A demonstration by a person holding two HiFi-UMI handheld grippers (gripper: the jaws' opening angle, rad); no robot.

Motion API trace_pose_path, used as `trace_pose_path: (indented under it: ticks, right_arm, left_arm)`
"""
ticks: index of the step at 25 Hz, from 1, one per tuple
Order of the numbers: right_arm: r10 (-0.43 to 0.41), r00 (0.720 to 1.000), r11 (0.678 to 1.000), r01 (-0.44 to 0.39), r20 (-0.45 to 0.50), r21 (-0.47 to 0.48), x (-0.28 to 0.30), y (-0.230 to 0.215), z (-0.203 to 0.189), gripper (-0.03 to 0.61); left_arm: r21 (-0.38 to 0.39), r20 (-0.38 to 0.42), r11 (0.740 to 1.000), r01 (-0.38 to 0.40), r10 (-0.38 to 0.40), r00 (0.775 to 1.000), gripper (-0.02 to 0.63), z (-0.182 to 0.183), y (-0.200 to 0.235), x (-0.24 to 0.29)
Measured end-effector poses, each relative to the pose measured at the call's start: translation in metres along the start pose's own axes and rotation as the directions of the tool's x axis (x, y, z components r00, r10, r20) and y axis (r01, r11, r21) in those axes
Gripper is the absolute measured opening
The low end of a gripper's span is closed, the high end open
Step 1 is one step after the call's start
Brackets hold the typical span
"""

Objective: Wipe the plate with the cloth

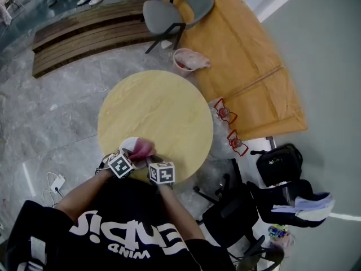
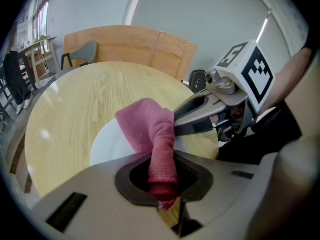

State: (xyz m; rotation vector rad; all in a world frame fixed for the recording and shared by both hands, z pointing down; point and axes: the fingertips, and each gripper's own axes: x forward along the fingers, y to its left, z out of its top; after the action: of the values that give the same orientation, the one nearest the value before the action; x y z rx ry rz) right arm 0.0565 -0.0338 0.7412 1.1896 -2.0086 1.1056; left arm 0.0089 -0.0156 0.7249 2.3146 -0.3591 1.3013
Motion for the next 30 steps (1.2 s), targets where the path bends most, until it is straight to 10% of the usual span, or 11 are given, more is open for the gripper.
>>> trace_pose_path:
  ticks: [30]
  right_arm:
    - [0.007,0.999,1.000,-0.008,0.033,0.025,0.000,-0.001,0.000,0.094]
  left_arm:
    - [-0.160,0.021,0.975,-0.154,0.159,0.987,0.052,-0.028,0.043,-0.036]
